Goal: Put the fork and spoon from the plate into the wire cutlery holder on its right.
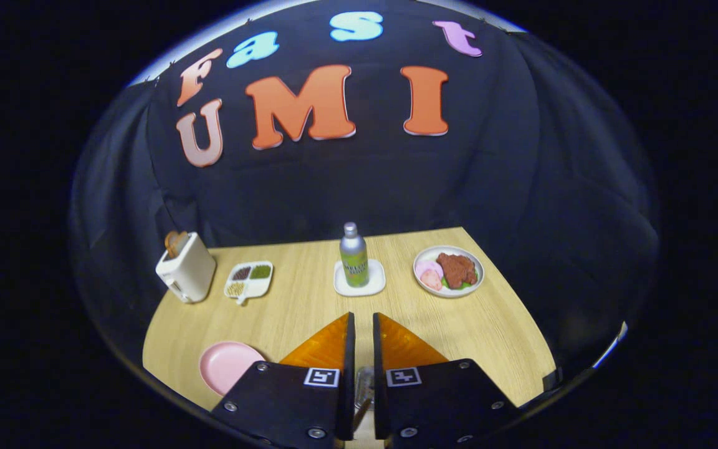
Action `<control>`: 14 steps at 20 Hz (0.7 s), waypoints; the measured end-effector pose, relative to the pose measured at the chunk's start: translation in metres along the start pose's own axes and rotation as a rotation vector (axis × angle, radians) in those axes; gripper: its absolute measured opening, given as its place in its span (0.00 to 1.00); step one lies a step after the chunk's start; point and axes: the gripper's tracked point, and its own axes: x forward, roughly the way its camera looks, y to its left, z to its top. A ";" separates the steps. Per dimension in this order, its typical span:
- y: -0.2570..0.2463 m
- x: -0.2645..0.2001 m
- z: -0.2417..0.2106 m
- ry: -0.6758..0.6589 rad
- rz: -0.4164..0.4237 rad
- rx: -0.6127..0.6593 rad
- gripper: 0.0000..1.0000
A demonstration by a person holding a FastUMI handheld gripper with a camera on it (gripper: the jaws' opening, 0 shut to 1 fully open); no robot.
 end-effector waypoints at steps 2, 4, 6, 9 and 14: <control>0.006 -0.006 0.025 -0.090 0.015 0.019 0.25; 0.003 -0.018 0.051 -0.179 -0.004 -0.007 0.34; 0.010 -0.024 0.074 -0.259 -0.006 -0.037 0.36; 0.019 -0.037 0.095 -0.343 -0.009 -0.069 0.45; 0.033 -0.060 0.130 -0.456 0.000 -0.087 0.78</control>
